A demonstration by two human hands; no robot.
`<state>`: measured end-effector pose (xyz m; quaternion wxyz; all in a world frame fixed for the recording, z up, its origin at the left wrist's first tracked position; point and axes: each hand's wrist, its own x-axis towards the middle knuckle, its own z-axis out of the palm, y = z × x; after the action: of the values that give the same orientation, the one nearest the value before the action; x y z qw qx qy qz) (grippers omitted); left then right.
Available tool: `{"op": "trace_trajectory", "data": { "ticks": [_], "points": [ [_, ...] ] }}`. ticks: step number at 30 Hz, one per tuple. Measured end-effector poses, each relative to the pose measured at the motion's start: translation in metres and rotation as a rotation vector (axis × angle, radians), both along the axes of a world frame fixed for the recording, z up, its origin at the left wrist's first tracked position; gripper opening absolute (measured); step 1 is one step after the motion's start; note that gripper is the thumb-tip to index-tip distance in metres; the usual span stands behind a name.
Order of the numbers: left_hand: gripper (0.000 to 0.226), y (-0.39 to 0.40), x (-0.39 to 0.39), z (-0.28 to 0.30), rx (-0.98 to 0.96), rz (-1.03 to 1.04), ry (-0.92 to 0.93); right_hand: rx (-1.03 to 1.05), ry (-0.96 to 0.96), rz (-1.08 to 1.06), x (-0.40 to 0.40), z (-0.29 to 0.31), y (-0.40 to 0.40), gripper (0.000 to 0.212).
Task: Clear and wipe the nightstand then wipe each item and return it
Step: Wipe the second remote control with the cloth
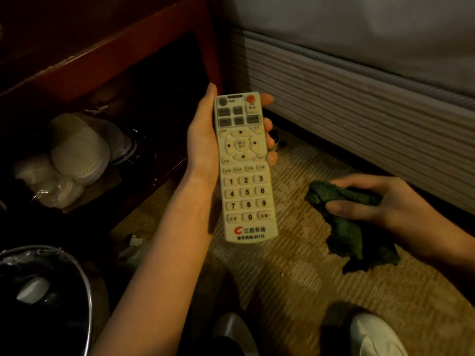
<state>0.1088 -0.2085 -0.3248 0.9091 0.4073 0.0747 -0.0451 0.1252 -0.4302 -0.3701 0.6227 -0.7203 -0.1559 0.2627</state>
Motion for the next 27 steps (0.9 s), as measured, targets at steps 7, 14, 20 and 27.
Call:
{"op": "trace_trajectory", "data": {
  "ticks": [7,14,20,27],
  "points": [
    [0.069,-0.009,-0.003,0.000,0.035,-0.053,-0.016,-0.090,0.059,0.011,-0.005,-0.006,0.004,0.025],
    [0.067,-0.014,-0.002,0.001,0.083,-0.069,-0.033,-0.039,-0.182,-0.302,-0.026,0.038,0.020,0.038],
    [0.064,-0.016,-0.001,-0.001,0.153,0.003,-0.012,0.022,0.059,-0.022,-0.027,0.046,0.013,0.062],
    [0.063,-0.027,-0.003,-0.002,0.308,0.188,0.022,-0.134,-0.503,-0.128,-0.044,0.065,0.019,0.011]
  ]
}}
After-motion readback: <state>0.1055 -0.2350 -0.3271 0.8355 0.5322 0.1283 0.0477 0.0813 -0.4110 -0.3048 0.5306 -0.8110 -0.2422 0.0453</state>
